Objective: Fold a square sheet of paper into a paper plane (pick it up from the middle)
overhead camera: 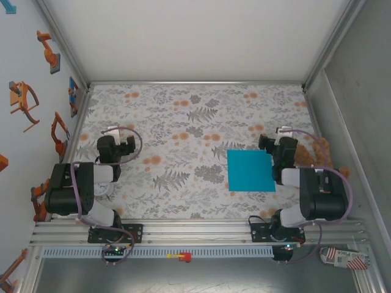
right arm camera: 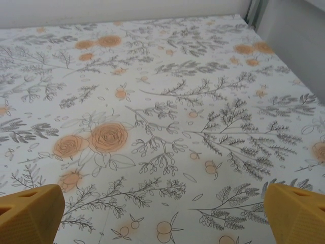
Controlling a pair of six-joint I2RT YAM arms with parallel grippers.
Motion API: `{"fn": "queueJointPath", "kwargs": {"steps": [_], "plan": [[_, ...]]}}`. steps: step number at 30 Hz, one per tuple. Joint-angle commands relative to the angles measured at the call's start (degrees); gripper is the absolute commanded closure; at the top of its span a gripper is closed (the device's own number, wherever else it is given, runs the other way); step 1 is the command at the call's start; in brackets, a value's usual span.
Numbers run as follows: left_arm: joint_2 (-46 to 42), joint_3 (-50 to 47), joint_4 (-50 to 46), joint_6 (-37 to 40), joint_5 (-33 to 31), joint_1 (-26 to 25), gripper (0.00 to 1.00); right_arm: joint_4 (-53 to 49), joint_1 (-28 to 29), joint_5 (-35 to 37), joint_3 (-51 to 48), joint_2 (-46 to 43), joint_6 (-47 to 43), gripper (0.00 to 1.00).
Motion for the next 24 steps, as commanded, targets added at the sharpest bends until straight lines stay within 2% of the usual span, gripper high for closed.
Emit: {"fn": "queueJointPath", "kwargs": {"steps": [1, 4, 7, 9, 12, 14, 19, 24], "plan": [[-4.1, 3.1, -4.6, -0.4, -4.2, -1.2, 0.04, -7.3, 0.7, 0.6, 3.7, -5.4, -1.9, 0.01], [-9.8, 7.4, -16.3, -0.6, -8.5, -3.0, 0.04, -19.1, 1.8, 3.6, 8.6, -10.1, 1.9, 0.01], [-14.8, 14.0, -30.8, -7.5, -9.5, -4.2, 0.04, -29.2, 2.3, -0.3, 12.8, -13.9, 9.1, 0.01], [-17.7, 20.7, -43.0, -14.9, -7.4, -5.0, 0.04, -36.5, 3.0, -3.9, 15.5, -16.3, 15.0, 0.01], [-19.4, 28.2, -54.9, -20.0, -3.6, -6.8, 0.04, -48.1, 4.0, -7.7, 19.5, -18.2, 21.7, 0.01], [-21.1, 28.8, -55.3, -21.2, 1.8, -7.0, 0.04, -54.2, 4.7, -10.4, 21.2, -18.7, 25.0, 0.01], [-25.1, 27.6, -55.8, -24.9, 7.8, -7.1, 0.04, -66.6, 9.1, -14.3, 22.9, -20.1, 29.3, 0.0], [-25.6, 26.9, -55.0, -24.7, 12.3, -7.1, 0.04, -70.2, 11.5, -18.6, 19.6, -20.1, 34.1, 0.01]]}}
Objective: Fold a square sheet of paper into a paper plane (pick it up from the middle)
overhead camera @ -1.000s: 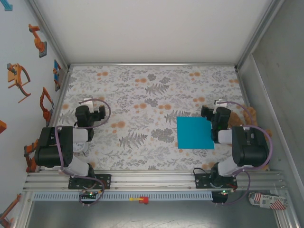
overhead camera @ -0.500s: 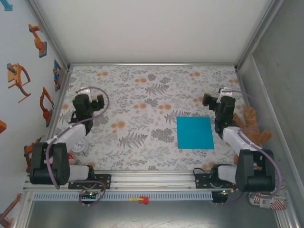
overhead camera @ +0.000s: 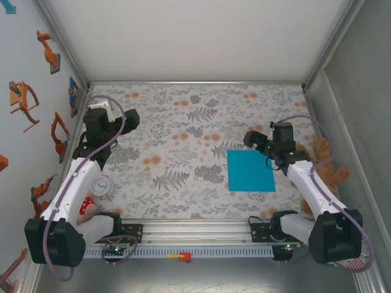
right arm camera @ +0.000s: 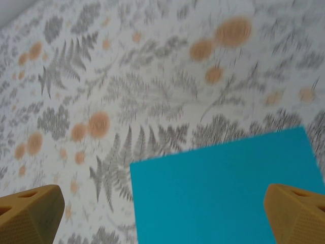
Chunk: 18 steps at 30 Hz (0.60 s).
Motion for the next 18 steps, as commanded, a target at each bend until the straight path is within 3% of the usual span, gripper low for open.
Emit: {"fn": "queueJointPath", "kwargs": {"steps": [1, 8, 18], "plan": [[-0.3, -0.3, -2.1, -1.8, 5.3, -0.2, 0.04, -6.2, 1.9, -4.0, -2.2, -0.8, 5.5, 0.02], [1.6, 0.1, -1.6, -2.2, 8.7, -0.4, 0.04, -0.3, 5.6, -5.5, -6.0, 3.1, 10.7, 0.07], [5.0, 1.1, -0.4, -4.2, 12.2, -1.0, 0.04, 3.3, 7.4, -4.9, -4.6, 13.1, 11.3, 0.13]]}}
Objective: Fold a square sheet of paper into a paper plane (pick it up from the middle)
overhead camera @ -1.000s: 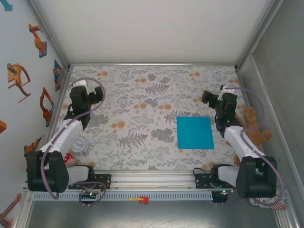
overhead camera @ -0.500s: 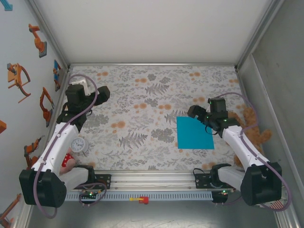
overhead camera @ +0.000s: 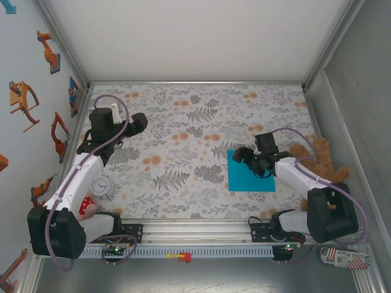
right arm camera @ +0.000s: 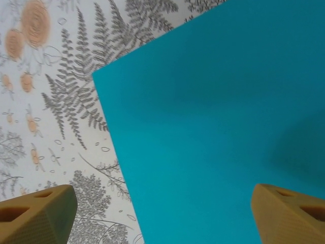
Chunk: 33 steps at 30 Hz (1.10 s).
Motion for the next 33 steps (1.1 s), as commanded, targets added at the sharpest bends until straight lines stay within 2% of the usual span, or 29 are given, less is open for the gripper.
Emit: {"fn": "queueJointPath", "kwargs": {"steps": [1, 9, 13, 19, 23, 28, 30, 33], "plan": [[1.1, 1.1, 0.6, -1.9, 3.1, -0.4, 0.04, 2.0, 0.7, -0.2, 1.0, 2.8, 0.7, 0.13], [3.6, 1.6, 0.1, -3.3, 3.8, -0.9, 0.04, 6.6, 3.3, 1.1, 2.9, 10.2, 4.0, 0.16], [5.4, 1.4, 0.1, -4.5, 4.0, -1.3, 0.04, 8.7, 7.1, 3.6, 6.1, 16.2, 9.3, 0.16], [9.2, 1.4, -0.3, -7.3, 6.2, -1.8, 0.04, 6.1, 18.6, 9.2, 21.4, 29.4, 19.2, 0.17], [10.7, 0.9, 0.1, -9.3, 8.2, -2.3, 0.04, 10.7, 21.2, 7.8, 28.9, 35.3, 23.7, 0.21], [13.1, 0.7, 1.0, -12.3, 11.4, -4.4, 0.02, 12.5, 20.9, 4.6, 34.6, 33.3, 17.8, 0.25], [14.4, 1.0, 1.2, -13.7, 12.3, -6.3, 0.0, 10.6, 20.2, 4.7, 33.9, 29.6, 13.4, 0.26], [17.3, 2.0, 1.9, -15.2, 13.3, -10.1, 0.0, 4.4, 18.7, 6.2, 30.8, 25.2, 6.6, 0.31]]}}
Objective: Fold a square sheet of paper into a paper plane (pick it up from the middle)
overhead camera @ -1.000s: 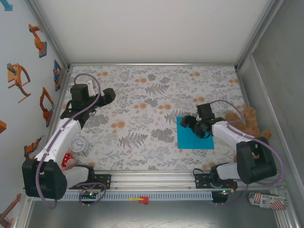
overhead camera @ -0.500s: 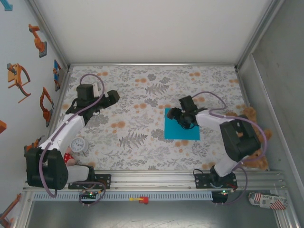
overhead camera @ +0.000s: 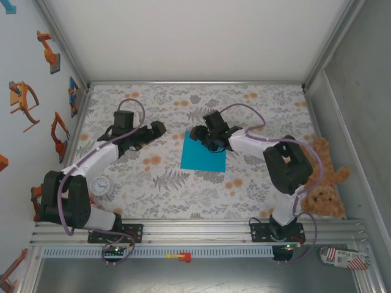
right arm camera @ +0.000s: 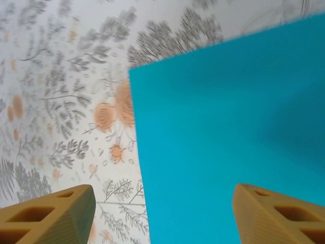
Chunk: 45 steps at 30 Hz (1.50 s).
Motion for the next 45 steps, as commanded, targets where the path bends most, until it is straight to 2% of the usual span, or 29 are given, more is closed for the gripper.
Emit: {"fn": "queueJointPath", "kwargs": {"steps": [1, 4, 10, 16, 22, 27, 45], "plan": [[3.3, 2.3, 1.3, -3.0, 3.4, -4.2, 0.01, -7.0, -2.1, 1.3, -2.7, -5.8, -8.7, 0.35], [7.7, 4.7, 1.5, -2.7, 3.7, -7.9, 0.04, -9.4, -5.0, -0.6, -7.1, -7.4, -10.3, 0.5], [17.2, 11.8, 0.6, -2.9, 5.3, -12.0, 0.14, -9.7, -7.8, -0.5, -11.3, -10.5, -11.7, 0.56], [24.6, 18.6, -2.3, -3.4, 4.7, -14.3, 0.23, -11.6, -8.9, -0.2, -11.0, -7.5, -12.6, 0.64], [30.2, 24.1, -6.7, -1.8, 2.8, -16.1, 0.29, -11.6, -9.2, -1.1, -9.2, -4.3, -13.7, 0.67], [32.9, 24.8, -6.8, -2.3, 3.0, -16.4, 0.33, -10.9, -9.2, -1.8, -8.4, -2.7, -14.0, 0.7], [32.9, 17.8, 0.1, -6.8, 3.2, -16.4, 0.27, -9.2, -9.2, -4.4, -7.7, 1.4, -13.6, 0.73]]}}
